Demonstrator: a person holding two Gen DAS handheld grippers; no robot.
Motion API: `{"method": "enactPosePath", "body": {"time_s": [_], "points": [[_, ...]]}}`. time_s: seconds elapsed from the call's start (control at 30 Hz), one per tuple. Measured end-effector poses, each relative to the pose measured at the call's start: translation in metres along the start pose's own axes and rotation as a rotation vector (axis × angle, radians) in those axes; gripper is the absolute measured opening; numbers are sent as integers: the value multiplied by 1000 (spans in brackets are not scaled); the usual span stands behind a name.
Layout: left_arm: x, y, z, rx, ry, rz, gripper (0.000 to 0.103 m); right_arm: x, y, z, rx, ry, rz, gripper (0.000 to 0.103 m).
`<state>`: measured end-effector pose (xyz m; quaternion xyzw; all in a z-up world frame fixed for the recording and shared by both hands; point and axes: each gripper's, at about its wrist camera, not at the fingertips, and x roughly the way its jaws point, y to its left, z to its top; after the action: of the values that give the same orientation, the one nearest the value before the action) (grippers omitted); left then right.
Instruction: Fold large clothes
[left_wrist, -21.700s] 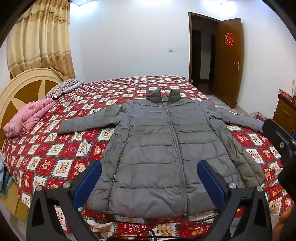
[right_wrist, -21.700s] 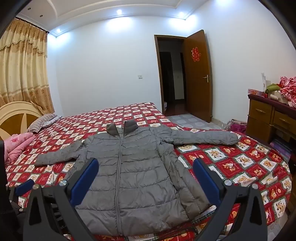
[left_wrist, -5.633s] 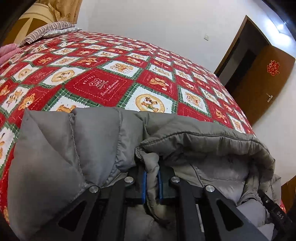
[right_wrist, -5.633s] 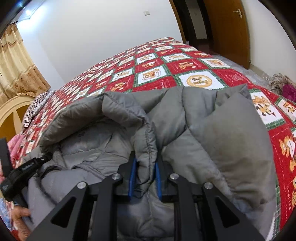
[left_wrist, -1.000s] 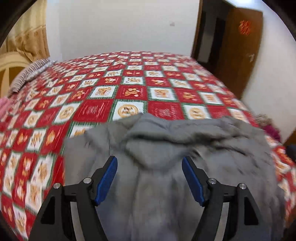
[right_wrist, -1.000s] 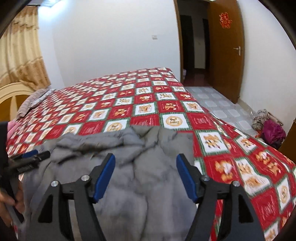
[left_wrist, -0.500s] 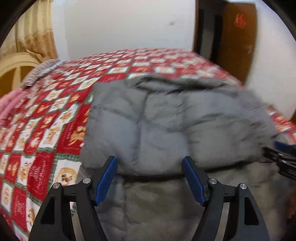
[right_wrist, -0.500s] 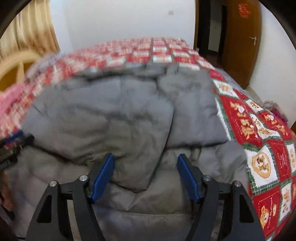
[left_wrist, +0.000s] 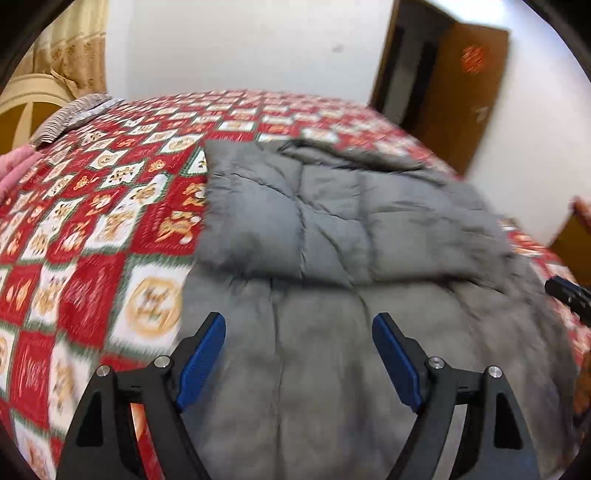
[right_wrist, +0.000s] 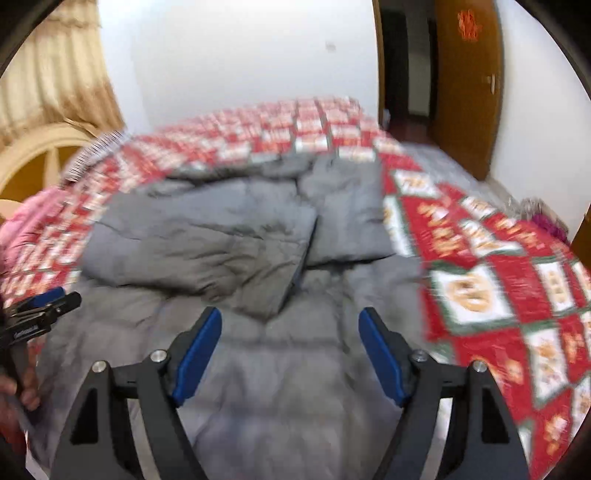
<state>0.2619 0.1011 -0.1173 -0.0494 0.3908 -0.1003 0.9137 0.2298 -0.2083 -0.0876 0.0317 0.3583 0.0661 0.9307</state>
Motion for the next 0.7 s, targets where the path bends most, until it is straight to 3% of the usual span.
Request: {"method": "enactPosePath", "body": {"time_s": [0.2, 0.37, 0.5, 0.6, 0.7], "points": [[-84, 28, -62, 24, -53, -102, 82, -109, -35, -44, -15, -86, -1, 80], [-120, 46, -98, 16, -54, -262, 82, -131, -72, -86, 157, -6, 36, 81], [-160, 56, -117, 29, -118, -394, 82, -128, -73, -115, 175, 62, 1, 81], [-202, 71, -118, 61, -192, -404, 82, -130, -72, -128, 162, 86, 14, 81], [-255, 88, -114, 83, -330, -362, 82, -128, -67, -133, 124, 111, 18, 81]]}}
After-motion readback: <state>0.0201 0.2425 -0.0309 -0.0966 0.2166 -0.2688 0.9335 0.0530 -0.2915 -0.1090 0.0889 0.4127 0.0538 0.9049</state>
